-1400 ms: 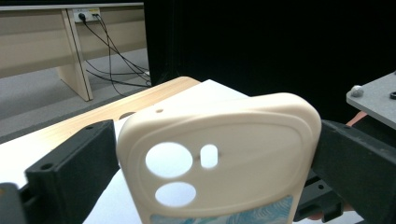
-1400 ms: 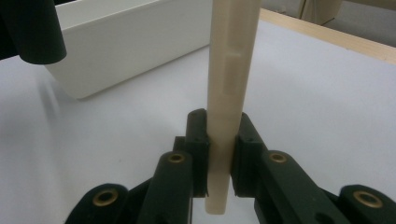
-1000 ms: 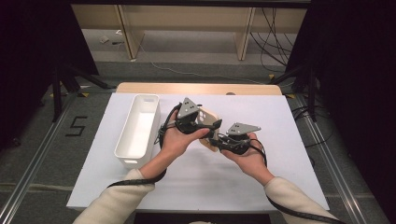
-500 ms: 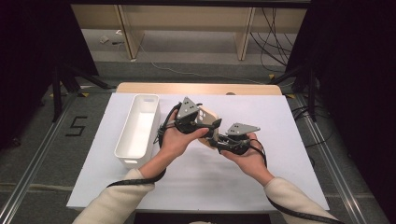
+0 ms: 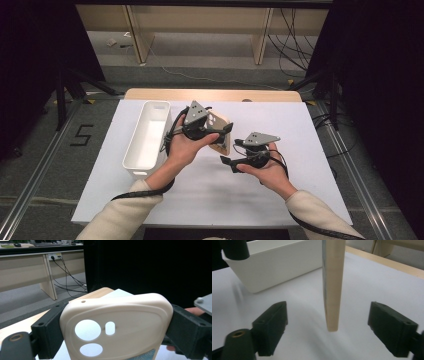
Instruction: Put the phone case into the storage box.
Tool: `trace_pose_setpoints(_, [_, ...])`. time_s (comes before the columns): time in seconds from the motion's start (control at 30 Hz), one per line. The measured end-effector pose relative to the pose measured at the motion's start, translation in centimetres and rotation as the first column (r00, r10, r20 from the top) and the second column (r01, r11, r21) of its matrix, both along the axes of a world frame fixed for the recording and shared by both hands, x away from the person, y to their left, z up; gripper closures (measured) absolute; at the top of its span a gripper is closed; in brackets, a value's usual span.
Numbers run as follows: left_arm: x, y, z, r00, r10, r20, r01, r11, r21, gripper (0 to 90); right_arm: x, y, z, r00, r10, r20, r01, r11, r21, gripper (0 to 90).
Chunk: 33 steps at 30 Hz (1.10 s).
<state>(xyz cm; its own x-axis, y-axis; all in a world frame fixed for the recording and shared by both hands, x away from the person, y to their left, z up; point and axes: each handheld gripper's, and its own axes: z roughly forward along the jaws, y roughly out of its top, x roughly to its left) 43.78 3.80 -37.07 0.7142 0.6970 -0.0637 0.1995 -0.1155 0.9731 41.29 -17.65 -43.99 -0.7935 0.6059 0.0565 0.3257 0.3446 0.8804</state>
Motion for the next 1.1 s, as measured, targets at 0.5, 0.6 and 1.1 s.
trace_pose_setpoints(0.5, [-0.1, 1.6, 1.0, 0.9988, 0.046, 0.014, -0.046, 0.9989, 0.009, 10.6, -1.2, -2.1, 0.1, 0.9993, -0.011, 0.036, 0.010, 1.000, 0.020, 10.7])
trace_pose_setpoints(0.6, [-0.1, 2.0, 1.2, 0.9984, 0.055, 0.016, -0.055, 0.9985, 0.008, 10.7, -1.4, -2.6, 0.2, 0.9989, -0.008, 0.047, 0.007, 1.000, 0.024, 10.7])
trace_pose_setpoints(1.1, [0.2, 3.6, 2.4, 0.9946, 0.099, 0.030, -0.099, 0.9951, 0.001, 10.7, -2.4, -4.4, 0.3, 0.9982, -0.016, 0.058, 0.014, 1.000, 0.021, 10.7])
